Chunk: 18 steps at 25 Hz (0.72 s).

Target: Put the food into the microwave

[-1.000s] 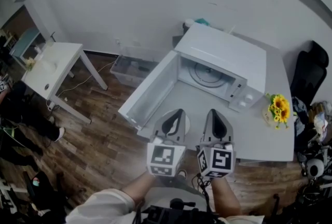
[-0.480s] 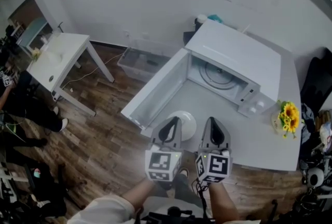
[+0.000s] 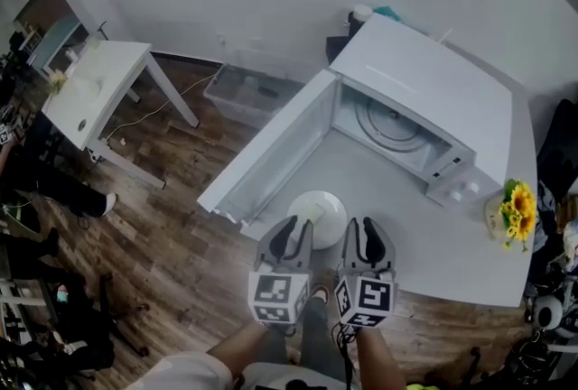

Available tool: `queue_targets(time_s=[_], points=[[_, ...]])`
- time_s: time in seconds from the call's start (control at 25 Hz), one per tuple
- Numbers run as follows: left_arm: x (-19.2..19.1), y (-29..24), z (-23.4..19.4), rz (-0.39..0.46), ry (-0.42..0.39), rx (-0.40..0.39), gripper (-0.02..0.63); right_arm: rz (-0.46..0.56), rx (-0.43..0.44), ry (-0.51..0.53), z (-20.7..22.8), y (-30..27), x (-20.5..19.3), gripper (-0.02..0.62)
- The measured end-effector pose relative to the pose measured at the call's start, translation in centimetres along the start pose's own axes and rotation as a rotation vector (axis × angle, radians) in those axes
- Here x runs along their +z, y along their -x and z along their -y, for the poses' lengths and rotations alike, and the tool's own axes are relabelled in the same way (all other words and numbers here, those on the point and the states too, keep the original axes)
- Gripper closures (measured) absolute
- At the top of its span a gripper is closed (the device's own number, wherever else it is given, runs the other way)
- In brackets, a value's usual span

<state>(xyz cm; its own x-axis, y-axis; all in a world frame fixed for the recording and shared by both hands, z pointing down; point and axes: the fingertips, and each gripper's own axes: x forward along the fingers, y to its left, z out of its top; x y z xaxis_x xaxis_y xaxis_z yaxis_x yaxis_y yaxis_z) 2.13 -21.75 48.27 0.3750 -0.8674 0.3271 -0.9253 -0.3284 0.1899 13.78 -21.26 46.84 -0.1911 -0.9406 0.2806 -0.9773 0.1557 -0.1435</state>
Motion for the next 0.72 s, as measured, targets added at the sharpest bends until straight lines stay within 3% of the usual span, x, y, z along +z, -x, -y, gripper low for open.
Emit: queue_targets(time_s=[0.2, 0.72], points=[[-4.0, -1.7, -2.0, -0.083, 0.033, 0.034, 0.482, -0.076, -0.041, -0.034, 1.1, -1.5, -3.3, 0.456], [-10.8, -4.3, -6.5, -0.248, 0.098, 0.129, 0.480, -0.262, -0.096, -0.107, 1.8, -4.0, -10.2, 0.456]])
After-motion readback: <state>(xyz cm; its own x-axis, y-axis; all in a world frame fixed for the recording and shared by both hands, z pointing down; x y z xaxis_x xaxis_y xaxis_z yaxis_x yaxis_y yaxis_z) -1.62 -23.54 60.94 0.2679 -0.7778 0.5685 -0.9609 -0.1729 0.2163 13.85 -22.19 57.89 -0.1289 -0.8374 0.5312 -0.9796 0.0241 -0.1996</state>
